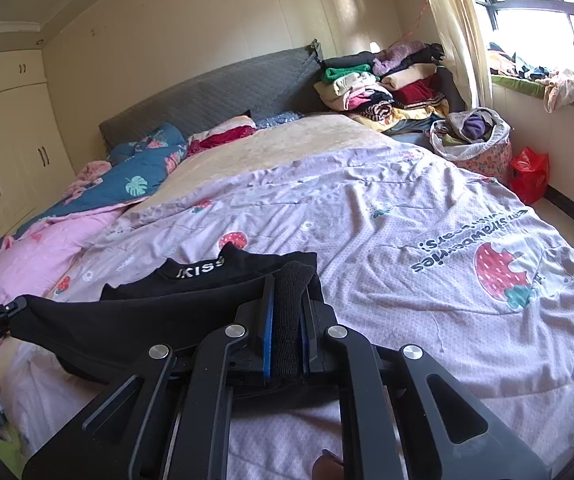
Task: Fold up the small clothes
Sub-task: 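Lift the hem with both grippers and fold it toward the collar, then lay the hem near the collar and open both grippers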
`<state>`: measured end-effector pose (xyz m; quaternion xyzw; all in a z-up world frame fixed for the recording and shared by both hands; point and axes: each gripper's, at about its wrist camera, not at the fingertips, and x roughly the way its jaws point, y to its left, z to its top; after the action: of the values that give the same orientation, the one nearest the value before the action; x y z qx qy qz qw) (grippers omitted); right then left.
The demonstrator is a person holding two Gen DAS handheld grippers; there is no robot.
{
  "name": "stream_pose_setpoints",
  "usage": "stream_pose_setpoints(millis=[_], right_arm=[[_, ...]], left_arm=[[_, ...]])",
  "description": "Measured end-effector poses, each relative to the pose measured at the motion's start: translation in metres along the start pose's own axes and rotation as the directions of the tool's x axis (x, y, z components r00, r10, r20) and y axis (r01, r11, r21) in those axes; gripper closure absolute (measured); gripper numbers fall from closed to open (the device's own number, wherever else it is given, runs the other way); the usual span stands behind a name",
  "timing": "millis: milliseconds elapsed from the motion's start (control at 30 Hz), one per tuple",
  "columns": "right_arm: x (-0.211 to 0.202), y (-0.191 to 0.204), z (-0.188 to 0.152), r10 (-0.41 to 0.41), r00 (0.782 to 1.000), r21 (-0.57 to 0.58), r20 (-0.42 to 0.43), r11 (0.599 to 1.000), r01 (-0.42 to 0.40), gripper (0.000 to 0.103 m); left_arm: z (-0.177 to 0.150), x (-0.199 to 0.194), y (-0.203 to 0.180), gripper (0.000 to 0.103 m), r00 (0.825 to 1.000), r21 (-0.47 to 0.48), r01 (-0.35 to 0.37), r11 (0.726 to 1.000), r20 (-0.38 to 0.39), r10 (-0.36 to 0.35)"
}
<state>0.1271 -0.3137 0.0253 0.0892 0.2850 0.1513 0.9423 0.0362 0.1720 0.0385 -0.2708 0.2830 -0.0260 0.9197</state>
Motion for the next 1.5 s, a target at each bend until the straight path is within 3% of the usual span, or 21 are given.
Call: stream_pose_setpoints(millis=[900, 1067, 1267, 1333, 1500], right_arm=[[0.104, -0.011, 0.006, -0.066, 0.988, -0.045, -0.139, 0.997, 0.060, 0.094], [0.115, -0.020, 0.000, -0.069, 0.983, -0.023, -0.170, 0.998, 0.066, 0.071], [0.099, -0.037, -0.002, -0.008, 0.989, 0.039, -0.147, 0.999, 0.014, 0.067], [0.095, -0.034, -0.004, 0.038, 0.988, 0.022, -0.151, 0.999, -0.035, 0.065], [0.083, -0.016, -0.009, 0.064, 0.987, -0.071, -0.150, 0.995, -0.075, 0.065]], left_arm=[[0.003, 0.081, 0.023, 0.101, 0.989, -0.028, -0.140, 0.990, -0.050, 0.139], [0.000, 0.086, 0.026, 0.099, 0.986, -0.020, -0.157, 0.987, -0.054, 0.156], [-0.004, 0.077, 0.017, 0.087, 0.980, 0.033, -0.196, 0.980, -0.019, 0.197], [-0.005, 0.071, 0.014, 0.086, 0.980, 0.045, -0.200, 0.979, -0.007, 0.200], [-0.015, 0.061, -0.004, 0.083, 0.980, 0.118, -0.196, 0.974, -0.011, 0.198]])
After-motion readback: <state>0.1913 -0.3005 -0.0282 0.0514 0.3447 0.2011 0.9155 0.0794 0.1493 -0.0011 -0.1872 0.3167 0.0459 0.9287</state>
